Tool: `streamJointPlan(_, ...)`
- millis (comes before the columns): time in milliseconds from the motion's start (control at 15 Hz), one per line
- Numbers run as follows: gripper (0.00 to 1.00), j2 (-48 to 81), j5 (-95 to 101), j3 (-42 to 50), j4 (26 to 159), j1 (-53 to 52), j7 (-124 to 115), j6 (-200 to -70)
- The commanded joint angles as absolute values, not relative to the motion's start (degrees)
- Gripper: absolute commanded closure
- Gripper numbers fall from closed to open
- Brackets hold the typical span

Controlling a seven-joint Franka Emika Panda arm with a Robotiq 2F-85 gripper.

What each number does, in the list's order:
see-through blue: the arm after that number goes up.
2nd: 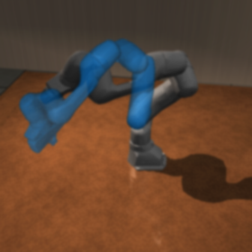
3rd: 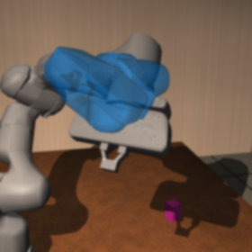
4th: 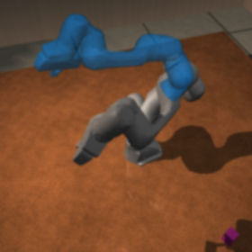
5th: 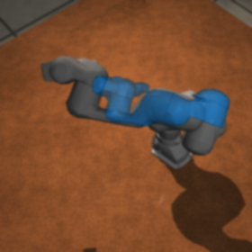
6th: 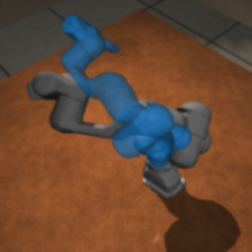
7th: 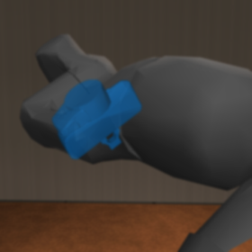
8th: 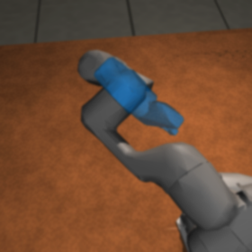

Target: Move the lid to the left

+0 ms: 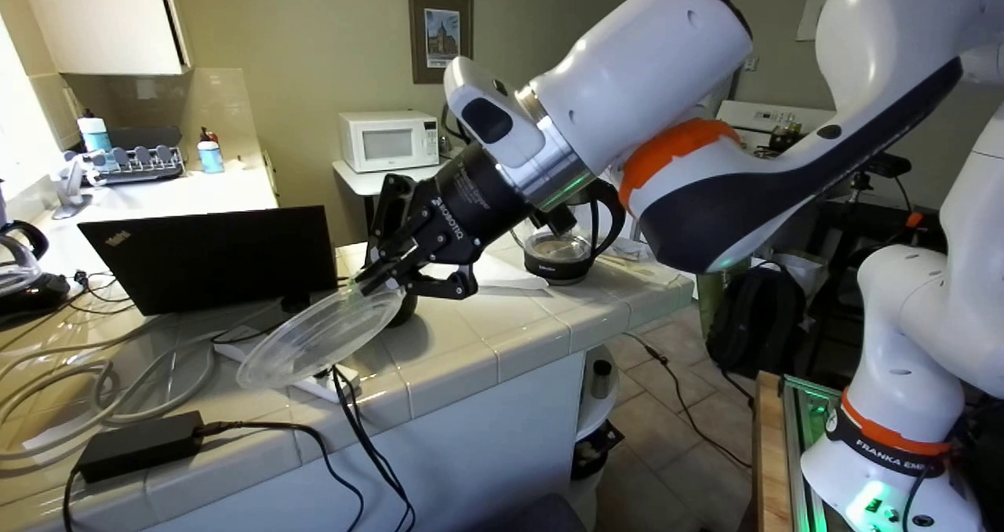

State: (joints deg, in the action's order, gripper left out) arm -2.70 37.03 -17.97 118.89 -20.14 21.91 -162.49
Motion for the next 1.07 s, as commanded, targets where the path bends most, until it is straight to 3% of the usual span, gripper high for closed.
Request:
streamJointPlan(0,0.98,5.45,46.63,-18.45,107.92,-20.0,20.37,-157.0)
streamJointPlan(400,0.98,22.89,55.75,-16.94,88.51,-23.79,21.1,-152.6)
streamJointPlan(1000,0.98,44.03,67.63,-7.56,61.07,-35.78,11.42,-137.92)
